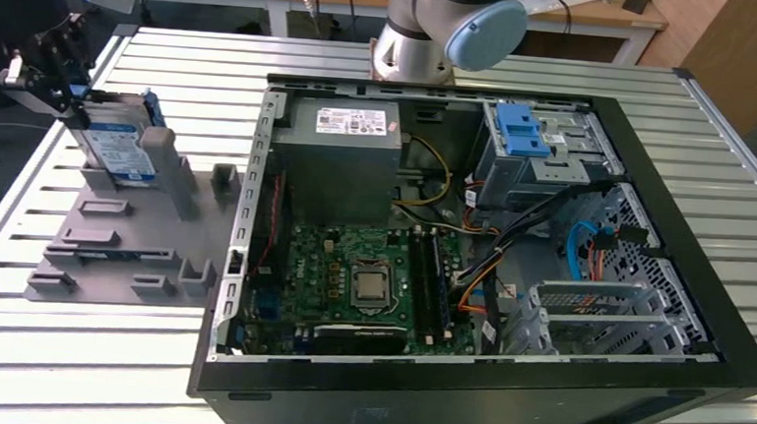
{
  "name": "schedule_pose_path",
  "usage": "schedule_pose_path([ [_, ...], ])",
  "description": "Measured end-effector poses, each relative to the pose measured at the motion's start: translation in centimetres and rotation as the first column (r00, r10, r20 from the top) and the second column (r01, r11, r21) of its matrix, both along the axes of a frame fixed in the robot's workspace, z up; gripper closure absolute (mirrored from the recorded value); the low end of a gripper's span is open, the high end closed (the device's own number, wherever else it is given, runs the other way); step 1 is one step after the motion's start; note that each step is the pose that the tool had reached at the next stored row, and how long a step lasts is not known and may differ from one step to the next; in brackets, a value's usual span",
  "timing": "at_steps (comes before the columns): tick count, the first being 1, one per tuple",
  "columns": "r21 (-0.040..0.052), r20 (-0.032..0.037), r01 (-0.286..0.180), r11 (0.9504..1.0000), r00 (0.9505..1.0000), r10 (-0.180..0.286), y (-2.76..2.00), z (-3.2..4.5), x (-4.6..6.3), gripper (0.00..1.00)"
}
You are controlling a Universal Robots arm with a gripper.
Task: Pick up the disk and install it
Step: 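Pick up the disk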
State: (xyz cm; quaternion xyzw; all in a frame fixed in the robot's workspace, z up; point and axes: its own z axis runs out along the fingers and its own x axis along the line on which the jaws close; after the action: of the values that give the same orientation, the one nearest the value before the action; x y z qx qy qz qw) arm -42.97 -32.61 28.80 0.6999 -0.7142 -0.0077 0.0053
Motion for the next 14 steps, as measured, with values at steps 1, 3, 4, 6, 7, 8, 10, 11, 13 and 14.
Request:
schedule_pose_path([
  [1, 0.0000, 0.0001, 0.000, 1.0000, 1.0000, 0.000, 0.00, 0.01, 0.00, 0.62],
  [3, -0.0001, -0.0002, 0.000, 1.0000, 1.0000, 0.000, 0.00, 0.05, 0.00, 0.55],
  [4, 0.0000, -0.0001, 0.000, 1.0000, 1.0000, 0.000, 0.00, 0.06, 0.00, 0.55],
  [6, 0.0000, -0.0001, 0.000, 1.0000, 1.0000, 0.000, 0.00, 0.07, 0.00, 0.55],
  [7, 0.0000, -0.0001, 0.000, 1.0000, 1.0000, 0.000, 0.00, 0.07, 0.00, 0.55],
  [8, -0.0002, -0.0002, 0.000, 1.0000, 1.0000, 0.000, 0.00, 0.08, 0.00, 0.55],
  [10, -0.0008, -0.0003, 0.000, 1.0000, 1.0000, 0.000, 0.00, 0.09, 0.00, 0.57],
  [11, -0.0011, -0.0003, 0.000, 1.0000, 1.0000, 0.000, 0.00, 0.08, 0.00, 0.63],
  [13, -0.0015, -0.0002, 0.000, 1.0000, 1.0000, 0.000, 0.00, 0.08, 0.00, 0.64],
  [14, -0.0016, -0.0002, 0.000, 1.0000, 1.0000, 0.000, 0.00, 0.08, 0.00, 0.64],
])
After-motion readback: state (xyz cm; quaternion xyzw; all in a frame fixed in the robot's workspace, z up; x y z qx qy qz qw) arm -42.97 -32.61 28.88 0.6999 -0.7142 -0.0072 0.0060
